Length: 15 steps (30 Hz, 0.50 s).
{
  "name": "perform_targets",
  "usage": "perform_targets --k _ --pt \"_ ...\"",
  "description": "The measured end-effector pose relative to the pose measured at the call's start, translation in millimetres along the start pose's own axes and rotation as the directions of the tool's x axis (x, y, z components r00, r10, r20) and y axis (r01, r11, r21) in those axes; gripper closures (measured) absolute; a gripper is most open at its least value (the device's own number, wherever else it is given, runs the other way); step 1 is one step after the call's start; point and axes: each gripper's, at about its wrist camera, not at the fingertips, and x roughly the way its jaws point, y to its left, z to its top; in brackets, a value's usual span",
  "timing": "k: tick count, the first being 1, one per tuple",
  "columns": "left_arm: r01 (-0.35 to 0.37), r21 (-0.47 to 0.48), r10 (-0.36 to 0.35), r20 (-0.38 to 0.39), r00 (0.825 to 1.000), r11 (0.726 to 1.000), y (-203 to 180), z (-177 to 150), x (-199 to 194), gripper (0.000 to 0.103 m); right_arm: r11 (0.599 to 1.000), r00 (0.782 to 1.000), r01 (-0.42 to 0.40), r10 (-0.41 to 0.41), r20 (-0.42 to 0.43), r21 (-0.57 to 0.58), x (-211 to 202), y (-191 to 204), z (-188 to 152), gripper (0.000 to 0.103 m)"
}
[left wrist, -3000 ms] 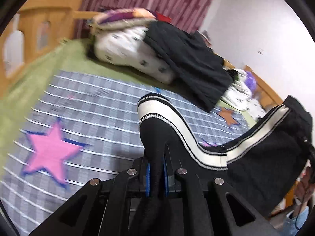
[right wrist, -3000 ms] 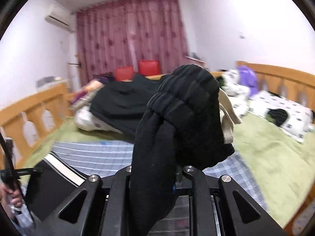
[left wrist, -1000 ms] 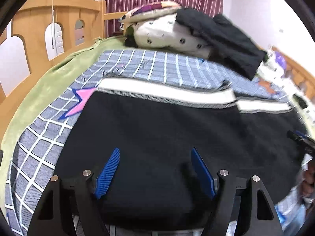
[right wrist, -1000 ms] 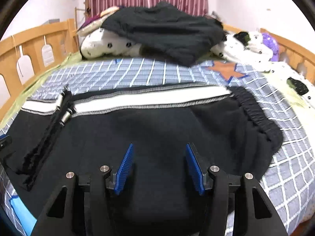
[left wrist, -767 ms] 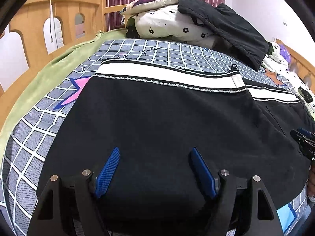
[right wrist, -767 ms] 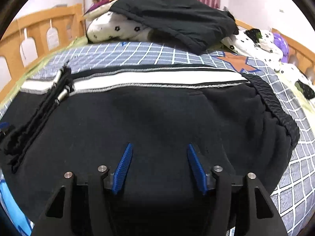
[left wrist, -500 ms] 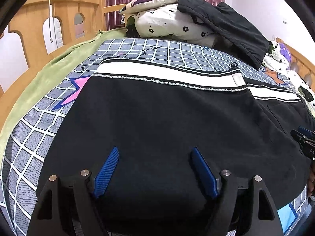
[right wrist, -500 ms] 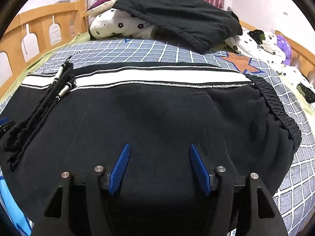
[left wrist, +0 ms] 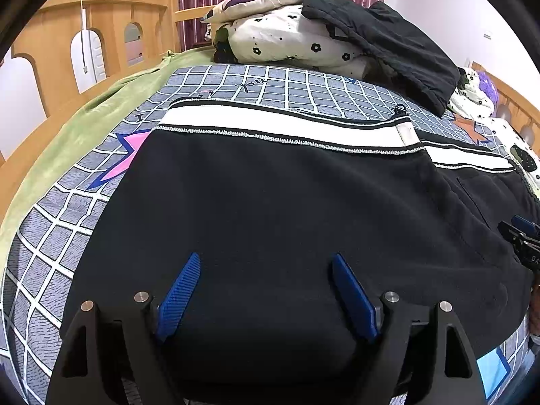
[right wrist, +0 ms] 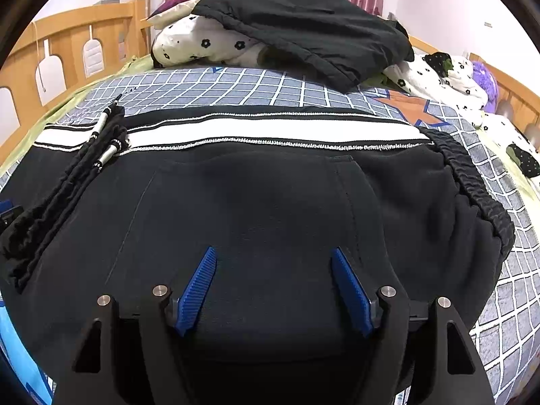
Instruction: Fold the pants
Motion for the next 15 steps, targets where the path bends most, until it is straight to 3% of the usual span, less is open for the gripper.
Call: perform_targets --k 15 --pt "0.0 -0.004 0.0 0.001 1.0 1.0 0.3 0.0 0.0 0.024 1.0 1.0 -0.002 0.002 0.0 0.008 -0.5 -0.8 0.6 0.031"
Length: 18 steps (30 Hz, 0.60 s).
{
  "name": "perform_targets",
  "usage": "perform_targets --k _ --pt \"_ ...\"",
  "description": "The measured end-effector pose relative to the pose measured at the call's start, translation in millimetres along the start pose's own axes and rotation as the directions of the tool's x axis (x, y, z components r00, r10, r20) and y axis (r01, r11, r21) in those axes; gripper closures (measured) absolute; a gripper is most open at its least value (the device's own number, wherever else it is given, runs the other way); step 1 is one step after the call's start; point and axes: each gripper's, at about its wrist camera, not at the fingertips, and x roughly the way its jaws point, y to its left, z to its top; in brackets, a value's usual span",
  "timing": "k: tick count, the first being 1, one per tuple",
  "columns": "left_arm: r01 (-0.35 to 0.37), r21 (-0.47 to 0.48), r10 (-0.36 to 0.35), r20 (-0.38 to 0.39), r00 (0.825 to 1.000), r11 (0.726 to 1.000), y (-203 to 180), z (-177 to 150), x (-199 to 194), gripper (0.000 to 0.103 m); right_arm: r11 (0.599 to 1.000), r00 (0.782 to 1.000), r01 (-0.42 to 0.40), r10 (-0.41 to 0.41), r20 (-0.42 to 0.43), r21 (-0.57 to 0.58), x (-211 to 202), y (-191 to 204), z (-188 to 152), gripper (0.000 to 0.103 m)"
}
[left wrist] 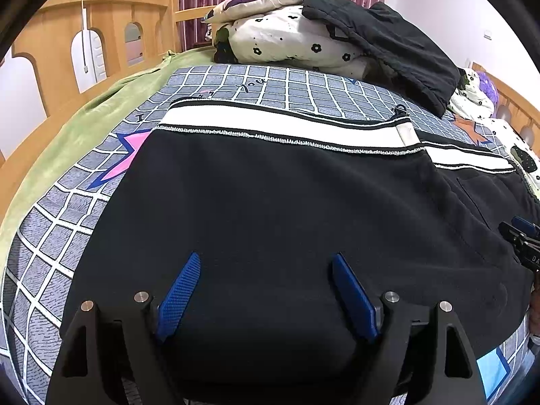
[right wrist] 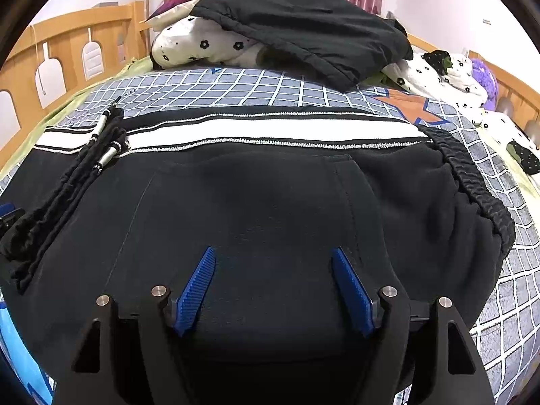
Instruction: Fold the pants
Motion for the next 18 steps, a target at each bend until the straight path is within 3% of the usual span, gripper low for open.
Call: perform_targets --k 18 --pt "0.004 -0.009 -0.004 0.004 1.0 1.0 0.3 -0.1 -1.2 0.024 1.0 1.0 -0.02 0.02 0.0 0.017 0.7 -2.9 0.8 0.03"
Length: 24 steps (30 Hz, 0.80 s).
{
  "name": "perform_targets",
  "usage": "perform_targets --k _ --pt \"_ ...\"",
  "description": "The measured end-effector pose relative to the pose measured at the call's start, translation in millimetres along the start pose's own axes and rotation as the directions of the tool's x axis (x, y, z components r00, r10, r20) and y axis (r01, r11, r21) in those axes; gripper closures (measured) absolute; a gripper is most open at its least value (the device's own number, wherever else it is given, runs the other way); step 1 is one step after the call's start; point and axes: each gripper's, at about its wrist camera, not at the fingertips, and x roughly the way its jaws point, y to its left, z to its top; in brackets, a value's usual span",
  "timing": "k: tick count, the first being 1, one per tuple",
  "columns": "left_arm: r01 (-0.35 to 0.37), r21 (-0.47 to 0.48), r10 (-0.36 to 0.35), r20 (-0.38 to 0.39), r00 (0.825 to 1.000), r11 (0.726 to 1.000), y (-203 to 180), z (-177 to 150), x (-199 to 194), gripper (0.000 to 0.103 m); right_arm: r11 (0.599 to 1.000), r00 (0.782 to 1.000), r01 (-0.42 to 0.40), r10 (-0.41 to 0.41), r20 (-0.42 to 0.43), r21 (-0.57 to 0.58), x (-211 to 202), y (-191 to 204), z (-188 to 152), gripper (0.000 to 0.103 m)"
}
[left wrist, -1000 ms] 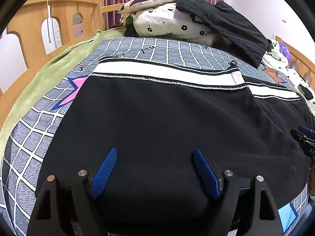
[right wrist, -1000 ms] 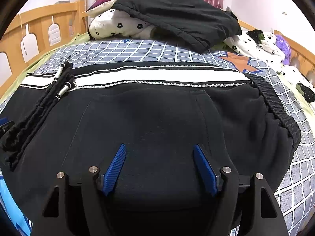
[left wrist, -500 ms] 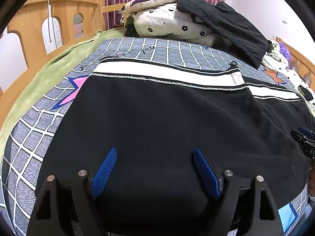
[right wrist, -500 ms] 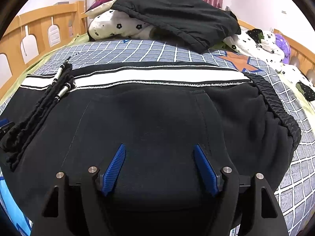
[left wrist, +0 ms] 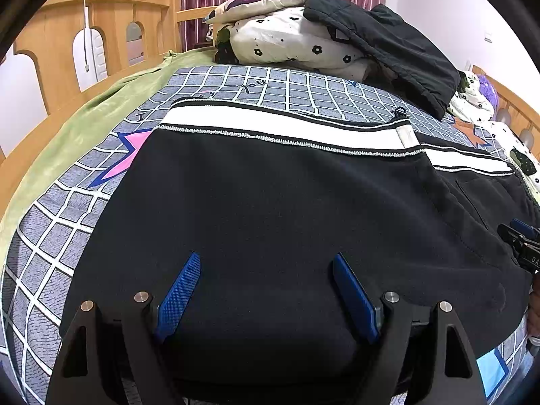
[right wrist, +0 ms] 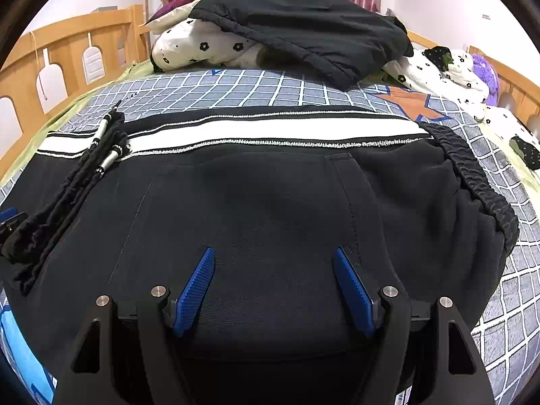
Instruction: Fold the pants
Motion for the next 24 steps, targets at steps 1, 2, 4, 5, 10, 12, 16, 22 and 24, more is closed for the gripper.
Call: perform_targets --k 1,2,4,5,10,12,16,22,24 --pt "0.0 0.0 0.0 0.0 1.0 1.0 0.3 0.0 -0.1 0.024 1.0 1.0 0.001 -0.001 0.0 -0.001 0.0 0.2 0.0 0.03" --pt "0.002 -0.002 -0.002 0.0 1.0 1.0 0.6 0.1 0.0 0.024 1.0 1.0 0.001 -0.001 0.0 -0.001 0.0 -0.2 0.1 0.03" --pt "0.003 -0.002 -0.003 0.001 1.0 1.0 0.1 0.0 -0.2 0.024 1.0 1.0 -0.002 0.002 0.0 0.001 0.0 -0.8 0.1 0.03" --pt "0.004 -0.004 -0.004 0.001 1.0 1.0 0.1 -0.2 -0.6 0.024 1.0 1.0 -0.002 0.002 0.0 0.001 0.0 -0.6 0.1 0.03" --pt "0.008 -0.01 -0.008 0.004 1.0 1.0 0.5 -1.0 -0.9 0.024 1.0 1.0 -0.006 0.006 0.0 0.004 -0.1 -0.6 -0.2 0.03" --pt "0.011 -0.012 -0.011 0.005 1.0 1.0 1.0 -1.0 -0.9 0.024 1.0 1.0 -0.007 0.007 0.0 0.004 -0.2 -1.0 -0.1 0.03" --pt "0.011 -0.014 -0.011 0.006 1.0 1.0 -0.1 -1.2 -1.5 0.024 1.0 1.0 -0.008 0.008 0.001 0.005 -0.2 -0.8 -0.1 0.03" --pt "0.009 -0.015 -0.009 0.008 1.0 1.0 0.3 -1.2 -2.1 0.024 1.0 1.0 -0.018 0.018 0.003 0.014 -0.3 -2.4 -0.2 0.03" --pt "0.007 -0.016 -0.007 0.012 1.0 1.0 0.3 -1.4 -3.3 0.024 1.0 1.0 -0.019 0.018 0.003 0.014 -0.3 -2.7 -0.2 0.029"
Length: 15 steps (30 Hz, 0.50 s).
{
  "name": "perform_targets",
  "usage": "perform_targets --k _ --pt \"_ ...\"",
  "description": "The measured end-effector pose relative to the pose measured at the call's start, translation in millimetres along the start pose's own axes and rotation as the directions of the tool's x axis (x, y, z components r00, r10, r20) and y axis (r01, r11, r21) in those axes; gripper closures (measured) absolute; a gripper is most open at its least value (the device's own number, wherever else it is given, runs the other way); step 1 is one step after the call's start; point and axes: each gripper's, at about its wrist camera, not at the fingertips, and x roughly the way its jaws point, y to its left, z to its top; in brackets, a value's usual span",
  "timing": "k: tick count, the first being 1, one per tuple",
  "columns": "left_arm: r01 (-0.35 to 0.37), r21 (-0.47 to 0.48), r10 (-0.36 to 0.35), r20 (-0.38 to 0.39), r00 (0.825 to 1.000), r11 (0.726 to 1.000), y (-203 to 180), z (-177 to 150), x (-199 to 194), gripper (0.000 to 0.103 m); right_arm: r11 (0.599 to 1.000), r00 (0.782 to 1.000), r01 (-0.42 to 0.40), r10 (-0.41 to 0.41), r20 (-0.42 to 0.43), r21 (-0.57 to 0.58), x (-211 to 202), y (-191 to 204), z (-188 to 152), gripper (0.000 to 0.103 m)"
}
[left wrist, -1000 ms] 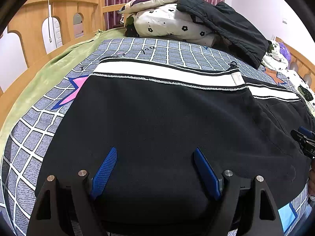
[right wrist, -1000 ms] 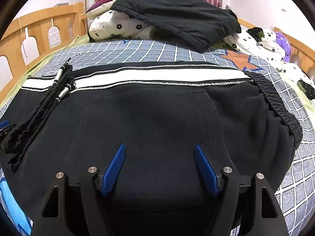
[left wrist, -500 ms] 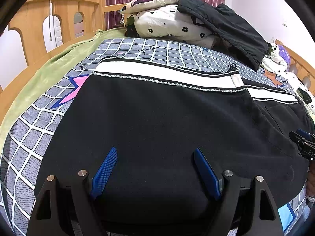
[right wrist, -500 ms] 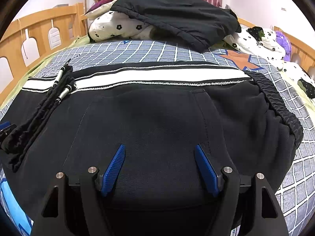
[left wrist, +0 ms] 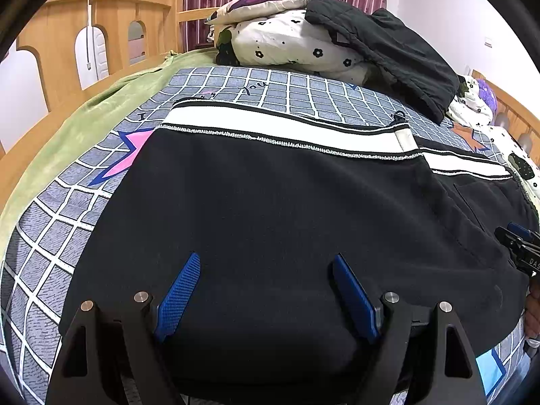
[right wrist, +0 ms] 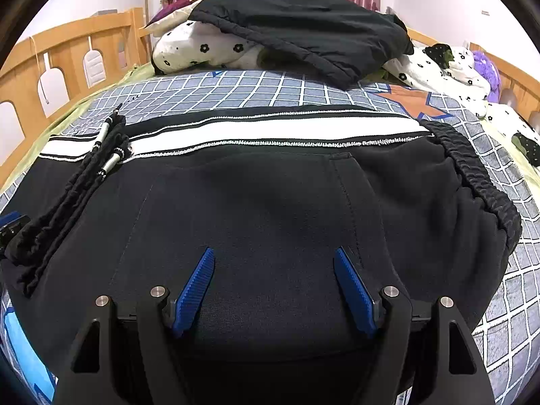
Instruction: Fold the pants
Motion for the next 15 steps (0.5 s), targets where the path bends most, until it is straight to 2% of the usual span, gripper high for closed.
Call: perform_targets --k 9,11,13,15 --pt "0.011 -0.061 -0.007 0.064 0.998 0.998 4.8 -14.7 -33.1 0.024 1.0 1.0 -0.001 0.001 0.003 0.002 -0.5 -0.4 -0.2 0.03" --pt "0.127 -0.148 -0.114 0.095 0.989 0.981 19.8 -25.7 -50.1 0.024 1.0 1.0 -0.001 0.001 0.004 0.001 -0.6 -1.0 -0.1 0.03" --pt "0.212 -0.248 -0.192 0.103 0.976 0.945 39.9 -37.1 -58.9 0.024 1.0 1.0 -0.001 0.001 0.004 0.002 -0.5 -0.8 -0.2 0.03" --pt "0.241 -0.308 -0.218 0.109 0.97 0.92 57.5 -46.4 -67.2 0.024 1.0 1.0 -0.001 0.001 0.004 0.002 -0.7 -1.1 -0.2 0.03"
